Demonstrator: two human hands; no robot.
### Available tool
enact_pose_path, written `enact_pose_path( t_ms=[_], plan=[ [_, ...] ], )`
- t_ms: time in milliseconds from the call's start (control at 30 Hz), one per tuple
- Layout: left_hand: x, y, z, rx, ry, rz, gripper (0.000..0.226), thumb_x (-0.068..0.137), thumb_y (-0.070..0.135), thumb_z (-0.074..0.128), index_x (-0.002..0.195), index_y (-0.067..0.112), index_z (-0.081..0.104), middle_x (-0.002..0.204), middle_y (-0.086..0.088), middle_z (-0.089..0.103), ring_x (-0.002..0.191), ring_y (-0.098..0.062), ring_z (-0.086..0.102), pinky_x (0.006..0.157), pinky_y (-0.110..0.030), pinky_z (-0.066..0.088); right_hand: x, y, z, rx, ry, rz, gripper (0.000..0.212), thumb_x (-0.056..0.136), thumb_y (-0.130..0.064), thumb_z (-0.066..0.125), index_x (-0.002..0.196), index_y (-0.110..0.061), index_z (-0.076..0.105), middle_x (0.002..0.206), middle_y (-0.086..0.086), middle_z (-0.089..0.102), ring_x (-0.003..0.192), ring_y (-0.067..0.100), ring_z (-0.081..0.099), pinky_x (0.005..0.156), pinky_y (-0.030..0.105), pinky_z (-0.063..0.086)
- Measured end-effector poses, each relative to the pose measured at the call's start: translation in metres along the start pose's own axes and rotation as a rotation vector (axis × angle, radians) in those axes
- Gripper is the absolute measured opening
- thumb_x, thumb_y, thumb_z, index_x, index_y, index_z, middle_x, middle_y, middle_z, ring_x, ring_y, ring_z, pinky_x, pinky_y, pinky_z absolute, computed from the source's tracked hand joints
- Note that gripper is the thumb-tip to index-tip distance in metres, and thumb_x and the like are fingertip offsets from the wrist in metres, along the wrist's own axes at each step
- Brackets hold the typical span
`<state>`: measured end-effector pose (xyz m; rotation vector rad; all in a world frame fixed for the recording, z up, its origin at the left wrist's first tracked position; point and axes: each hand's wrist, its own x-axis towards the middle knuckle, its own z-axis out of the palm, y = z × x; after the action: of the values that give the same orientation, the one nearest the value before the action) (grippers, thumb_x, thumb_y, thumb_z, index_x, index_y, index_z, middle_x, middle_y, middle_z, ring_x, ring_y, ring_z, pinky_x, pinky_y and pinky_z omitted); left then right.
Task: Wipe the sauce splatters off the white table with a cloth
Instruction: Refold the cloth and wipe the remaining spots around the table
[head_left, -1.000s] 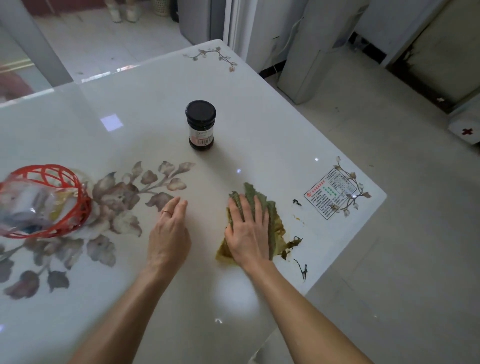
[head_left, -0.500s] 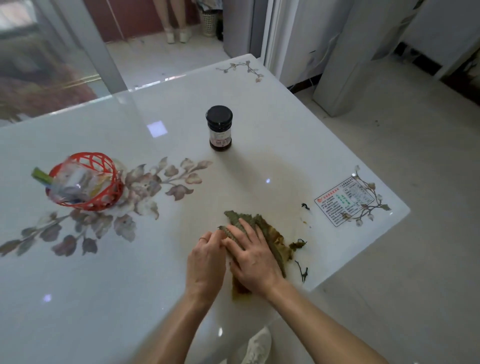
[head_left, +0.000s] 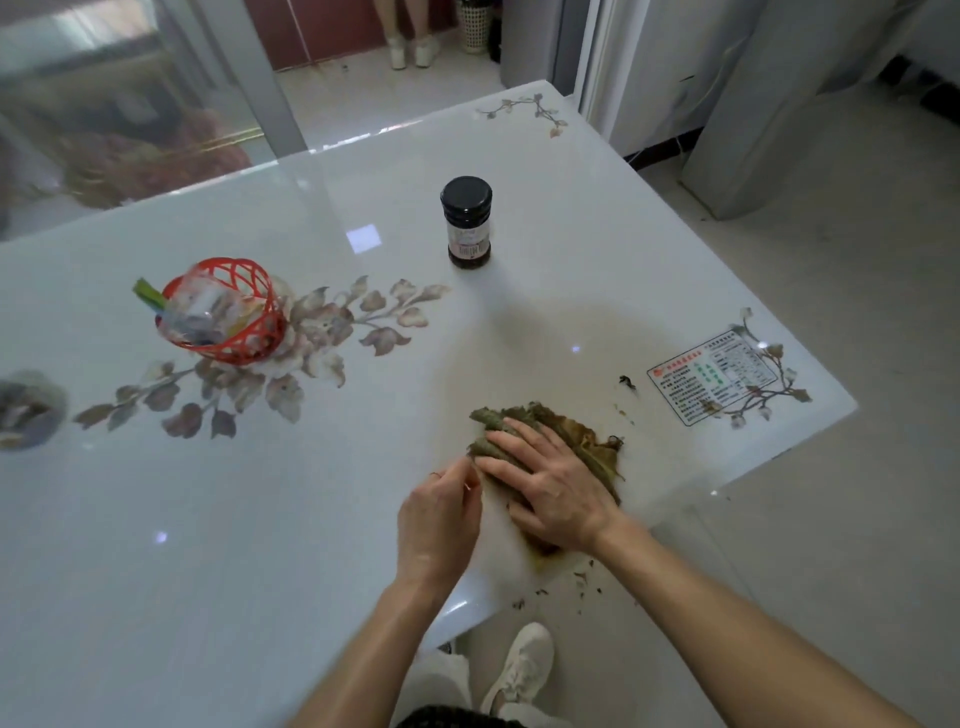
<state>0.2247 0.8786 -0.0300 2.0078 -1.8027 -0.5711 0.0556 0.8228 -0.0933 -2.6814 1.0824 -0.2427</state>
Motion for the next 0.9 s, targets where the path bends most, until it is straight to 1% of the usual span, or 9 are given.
enact_pose_path(
  t_ms=[67,200,300,433,567,667,800,833,900],
  plan=[
    [-0.003,-0.005,0.000,0.004,0.023,-0.007,0.011,0.087,0.016,0.058,0.077,0.017,0.053,0.068,-0.001,0.060,0.057,-0.020,0.055,0.055,-0.036,0.050,0.003,0.001,-0.005,-0.028,-0.035,0.037,0.061,0.084,-0.040,0.045,0.143,-0.029,0.048,0.156,0.005,0.039,0.148,0.030,0.027,0.116,0.058,0.029],
    [-0.002,-0.001,0.000,-0.008,0.080,0.029,0.011,0.083,0.011,0.062,0.076,0.018,0.056,0.065,0.000,0.060,0.054,-0.021,0.055,0.052,-0.035,0.048,-0.013,-0.018,-0.002,-0.105,0.031,0.216,0.068,0.085,-0.051,0.047,0.151,-0.038,0.037,0.165,0.000,0.019,0.152,0.035,0.011,0.115,0.069,0.013],
    [-0.001,0.004,0.002,-0.017,0.091,0.046,0.012,0.083,0.010,0.062,0.076,0.017,0.057,0.065,0.000,0.060,0.053,-0.021,0.055,0.051,-0.034,0.048,-0.027,-0.018,0.004,-0.126,0.022,0.205,0.066,0.089,-0.057,0.044,0.152,-0.040,0.033,0.166,-0.005,0.016,0.153,0.035,0.008,0.113,0.072,0.016],
    [0.000,0.011,0.004,-0.040,0.071,0.070,0.011,0.084,0.008,0.061,0.078,0.017,0.058,0.067,0.000,0.062,0.054,-0.021,0.055,0.052,-0.035,0.049,-0.033,0.013,-0.003,-0.165,-0.019,0.089,0.060,0.092,-0.052,0.043,0.150,-0.039,0.038,0.164,-0.006,0.023,0.152,0.029,0.016,0.115,0.063,0.023],
    [0.005,0.014,0.004,-0.035,0.087,0.081,0.012,0.083,0.006,0.062,0.078,0.017,0.058,0.069,0.000,0.062,0.055,-0.022,0.054,0.053,-0.033,0.048,-0.028,0.016,-0.008,-0.106,0.053,0.206,0.054,0.093,-0.045,0.042,0.145,-0.034,0.047,0.159,-0.002,0.034,0.148,0.030,0.027,0.112,0.057,0.035],
    [0.007,0.019,0.007,-0.044,0.082,0.084,0.012,0.083,0.007,0.061,0.077,0.016,0.057,0.067,0.000,0.062,0.054,-0.022,0.054,0.052,-0.034,0.047,-0.041,-0.010,0.005,-0.072,0.109,0.207,0.051,0.097,-0.043,0.042,0.147,-0.032,0.045,0.160,-0.001,0.034,0.149,0.031,0.026,0.113,0.055,0.033],
    [0.009,0.023,0.008,-0.035,0.070,0.112,0.012,0.083,0.008,0.061,0.077,0.017,0.056,0.066,0.000,0.060,0.053,-0.024,0.054,0.050,-0.035,0.047,-0.062,0.013,0.001,-0.150,0.101,-0.004,0.046,0.101,-0.047,0.041,0.146,-0.035,0.047,0.159,-0.002,0.036,0.148,0.029,0.029,0.113,0.049,0.033],
    [0.010,0.022,0.007,-0.031,0.072,0.116,0.011,0.083,0.007,0.061,0.078,0.016,0.057,0.067,0.000,0.061,0.054,-0.024,0.054,0.050,-0.034,0.047,-0.062,0.022,-0.003,-0.169,0.098,-0.014,0.047,0.100,-0.047,0.042,0.145,-0.036,0.047,0.158,-0.002,0.037,0.147,0.029,0.030,0.112,0.049,0.033],
    [0.012,0.020,0.006,-0.023,0.079,0.110,0.010,0.083,0.006,0.061,0.079,0.015,0.058,0.068,0.000,0.061,0.053,-0.023,0.053,0.051,-0.031,0.045,-0.058,0.031,-0.006,-0.169,0.087,0.053,0.050,0.096,-0.046,0.044,0.145,-0.036,0.047,0.158,-0.003,0.036,0.147,0.029,0.029,0.111,0.051,0.034]
  ],
)
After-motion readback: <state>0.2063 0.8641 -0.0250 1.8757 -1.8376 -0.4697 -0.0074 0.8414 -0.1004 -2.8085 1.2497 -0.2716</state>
